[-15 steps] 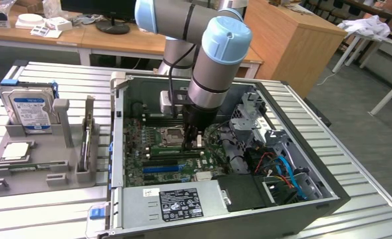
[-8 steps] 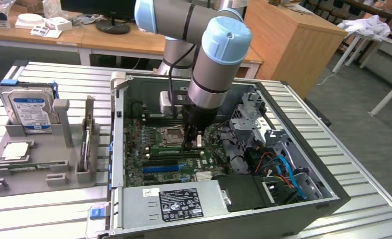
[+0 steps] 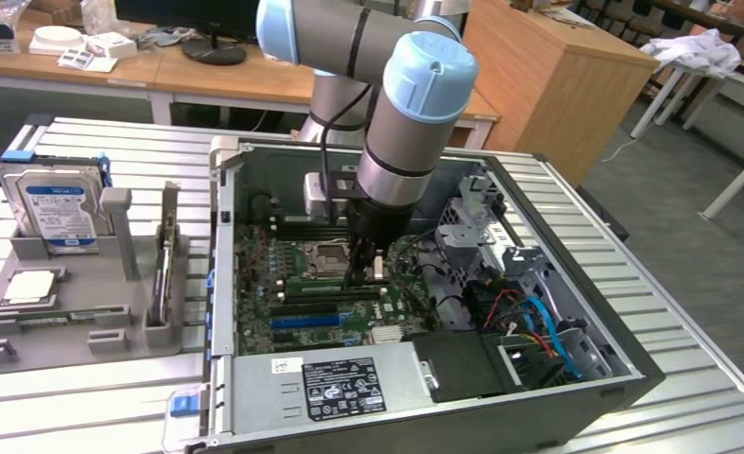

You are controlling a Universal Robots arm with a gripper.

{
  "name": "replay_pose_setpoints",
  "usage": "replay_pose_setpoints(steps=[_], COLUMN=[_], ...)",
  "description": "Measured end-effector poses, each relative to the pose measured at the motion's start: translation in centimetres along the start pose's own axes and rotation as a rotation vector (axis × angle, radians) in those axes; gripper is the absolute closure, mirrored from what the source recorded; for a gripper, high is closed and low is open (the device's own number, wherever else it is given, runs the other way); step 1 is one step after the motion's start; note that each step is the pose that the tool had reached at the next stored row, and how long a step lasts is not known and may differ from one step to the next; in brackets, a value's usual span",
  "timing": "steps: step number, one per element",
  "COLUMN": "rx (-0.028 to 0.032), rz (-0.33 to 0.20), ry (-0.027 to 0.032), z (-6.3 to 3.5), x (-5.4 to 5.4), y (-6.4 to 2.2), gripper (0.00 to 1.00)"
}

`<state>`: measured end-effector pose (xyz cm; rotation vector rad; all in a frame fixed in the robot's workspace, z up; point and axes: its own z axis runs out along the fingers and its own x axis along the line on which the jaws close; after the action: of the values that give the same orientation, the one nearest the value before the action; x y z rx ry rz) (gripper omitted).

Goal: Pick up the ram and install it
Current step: 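Insert the ram into the slot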

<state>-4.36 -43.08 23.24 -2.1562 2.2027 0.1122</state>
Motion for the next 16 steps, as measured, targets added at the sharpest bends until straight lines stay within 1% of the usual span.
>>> replay_pose_setpoints(steps=[16], rx=[0.0000], rz=[0.000], ry=[0.0000], z=[0.16], x=[0.01], y=[0.00], gripper=[0.88])
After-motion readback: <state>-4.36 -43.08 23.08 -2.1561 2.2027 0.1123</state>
